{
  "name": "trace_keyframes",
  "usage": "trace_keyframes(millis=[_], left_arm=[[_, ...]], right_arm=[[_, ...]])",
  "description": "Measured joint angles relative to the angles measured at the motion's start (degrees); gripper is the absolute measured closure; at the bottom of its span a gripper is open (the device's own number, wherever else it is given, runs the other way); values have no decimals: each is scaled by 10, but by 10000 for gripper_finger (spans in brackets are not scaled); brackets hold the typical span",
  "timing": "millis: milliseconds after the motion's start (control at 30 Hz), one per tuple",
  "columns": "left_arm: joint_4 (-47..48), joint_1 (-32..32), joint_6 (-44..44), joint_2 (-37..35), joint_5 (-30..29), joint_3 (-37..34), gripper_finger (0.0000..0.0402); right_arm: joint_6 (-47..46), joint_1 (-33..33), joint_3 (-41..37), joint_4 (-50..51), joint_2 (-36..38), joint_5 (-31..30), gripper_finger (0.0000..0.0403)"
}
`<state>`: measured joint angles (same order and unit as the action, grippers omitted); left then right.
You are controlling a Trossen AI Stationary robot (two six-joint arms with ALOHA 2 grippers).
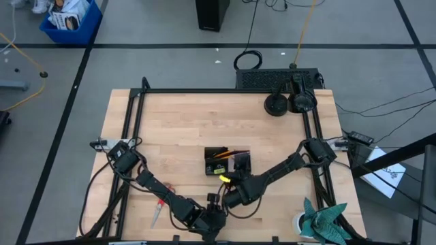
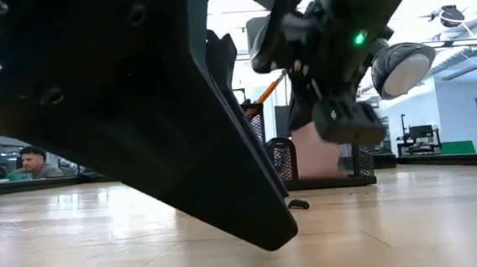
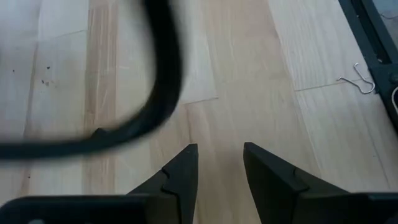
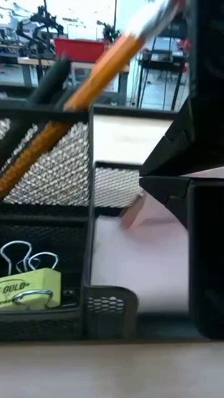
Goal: Pick and place office supplies into organizer
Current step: Put the sticky notes into the right section of the desk organizer
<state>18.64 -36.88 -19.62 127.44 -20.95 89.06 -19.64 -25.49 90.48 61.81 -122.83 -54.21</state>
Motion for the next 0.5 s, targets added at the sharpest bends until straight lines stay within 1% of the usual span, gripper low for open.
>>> trace_keyframes(millis=[133,333,433,500], left_arm=[[0,0,1,0,0,0,266],[-1,0,5,0,0,0,266],[-1,0,4,0,0,0,266],[-1,0,4,0,0,0,266]], right_arm=[[26,5,-25,-61,0,18,403],[40,7,-30,-115,0,48,403],[25,9,-30,-132,0,54,403],[14,11,-30,-144,0,70,403]])
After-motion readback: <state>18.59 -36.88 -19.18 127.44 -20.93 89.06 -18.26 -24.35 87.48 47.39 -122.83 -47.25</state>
